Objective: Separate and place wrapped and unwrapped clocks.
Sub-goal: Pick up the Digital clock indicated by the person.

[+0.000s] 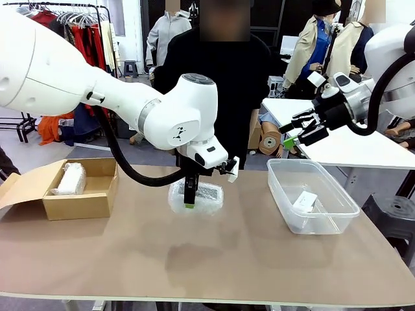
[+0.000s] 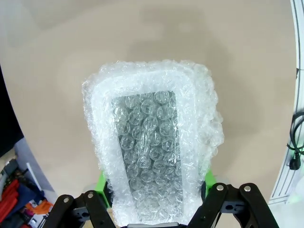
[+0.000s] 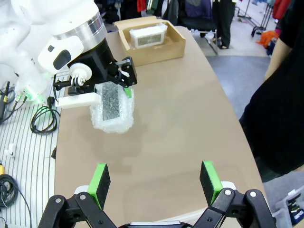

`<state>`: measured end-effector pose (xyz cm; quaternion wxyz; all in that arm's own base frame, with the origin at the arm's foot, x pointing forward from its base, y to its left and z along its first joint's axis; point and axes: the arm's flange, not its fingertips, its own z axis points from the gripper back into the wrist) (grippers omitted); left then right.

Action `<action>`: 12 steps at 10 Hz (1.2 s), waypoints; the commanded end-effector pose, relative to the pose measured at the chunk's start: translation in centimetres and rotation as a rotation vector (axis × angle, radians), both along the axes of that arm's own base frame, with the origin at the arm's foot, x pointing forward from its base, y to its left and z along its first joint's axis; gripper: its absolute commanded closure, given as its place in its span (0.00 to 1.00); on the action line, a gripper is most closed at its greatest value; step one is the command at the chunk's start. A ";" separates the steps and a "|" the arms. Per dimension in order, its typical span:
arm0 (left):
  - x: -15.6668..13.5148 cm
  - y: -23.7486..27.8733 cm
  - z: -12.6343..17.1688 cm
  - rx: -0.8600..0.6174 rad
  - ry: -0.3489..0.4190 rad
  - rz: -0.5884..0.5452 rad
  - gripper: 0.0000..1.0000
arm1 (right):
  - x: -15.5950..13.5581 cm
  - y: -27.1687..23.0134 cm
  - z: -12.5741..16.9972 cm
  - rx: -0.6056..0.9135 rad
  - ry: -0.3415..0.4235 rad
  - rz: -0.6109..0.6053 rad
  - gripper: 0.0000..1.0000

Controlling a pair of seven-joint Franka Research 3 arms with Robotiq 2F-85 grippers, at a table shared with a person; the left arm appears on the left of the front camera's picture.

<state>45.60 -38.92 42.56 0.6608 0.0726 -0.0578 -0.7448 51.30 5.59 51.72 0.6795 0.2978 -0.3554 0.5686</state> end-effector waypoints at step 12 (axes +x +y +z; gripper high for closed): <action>-0.1 0.0 2.6 0.004 -0.001 -0.020 1.00 | 0.1 0.3 0.1 0.003 -0.005 -0.016 0.00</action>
